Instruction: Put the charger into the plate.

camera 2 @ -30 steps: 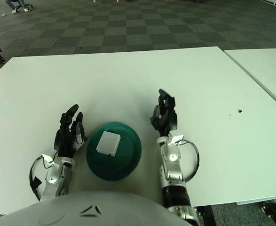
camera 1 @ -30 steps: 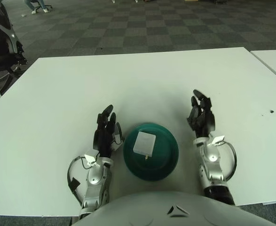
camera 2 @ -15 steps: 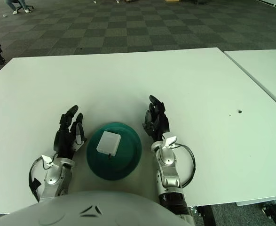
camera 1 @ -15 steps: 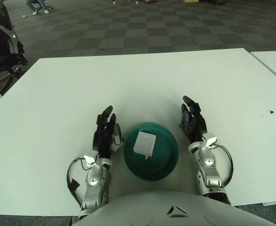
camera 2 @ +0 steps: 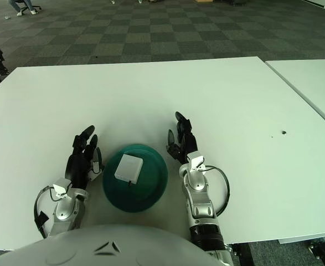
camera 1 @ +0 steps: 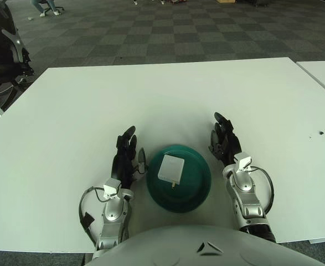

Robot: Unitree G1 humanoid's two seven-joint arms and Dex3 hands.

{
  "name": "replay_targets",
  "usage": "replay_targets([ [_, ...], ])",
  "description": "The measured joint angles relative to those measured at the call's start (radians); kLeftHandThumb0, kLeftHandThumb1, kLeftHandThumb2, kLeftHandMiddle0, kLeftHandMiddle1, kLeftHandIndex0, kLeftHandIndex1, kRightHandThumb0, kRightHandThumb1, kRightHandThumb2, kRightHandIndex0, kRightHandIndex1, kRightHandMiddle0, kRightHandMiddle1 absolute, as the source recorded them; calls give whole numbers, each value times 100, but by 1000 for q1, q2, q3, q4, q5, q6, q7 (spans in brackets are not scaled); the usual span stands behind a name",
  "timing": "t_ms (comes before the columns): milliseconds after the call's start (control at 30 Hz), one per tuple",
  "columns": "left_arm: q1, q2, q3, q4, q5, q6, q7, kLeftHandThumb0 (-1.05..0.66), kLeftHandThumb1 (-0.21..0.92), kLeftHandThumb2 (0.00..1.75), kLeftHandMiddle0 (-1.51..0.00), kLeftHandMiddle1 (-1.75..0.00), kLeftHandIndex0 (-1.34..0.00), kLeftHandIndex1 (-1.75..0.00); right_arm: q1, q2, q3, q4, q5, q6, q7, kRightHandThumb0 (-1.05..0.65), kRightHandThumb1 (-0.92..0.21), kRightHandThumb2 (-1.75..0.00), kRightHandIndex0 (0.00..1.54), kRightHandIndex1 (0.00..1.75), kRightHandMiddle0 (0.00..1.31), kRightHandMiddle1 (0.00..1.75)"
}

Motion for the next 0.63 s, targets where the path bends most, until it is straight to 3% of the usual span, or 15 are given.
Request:
replay_targets([
  [200, 0, 0, 0, 6, 7, -11, 0, -82, 92, 96, -25, 0, 0, -65, -7, -9, 3, -19, -19, 84, -1, -82, -92, -81, 1, 0, 0, 19],
  [633, -3, 1, 3, 21, 15, -35, 1, -83, 92, 96, -24, 0, 0, -64, -52, -20, -21, 42, -10, 87, 5, -90, -92, -79, 2, 1, 0, 11],
])
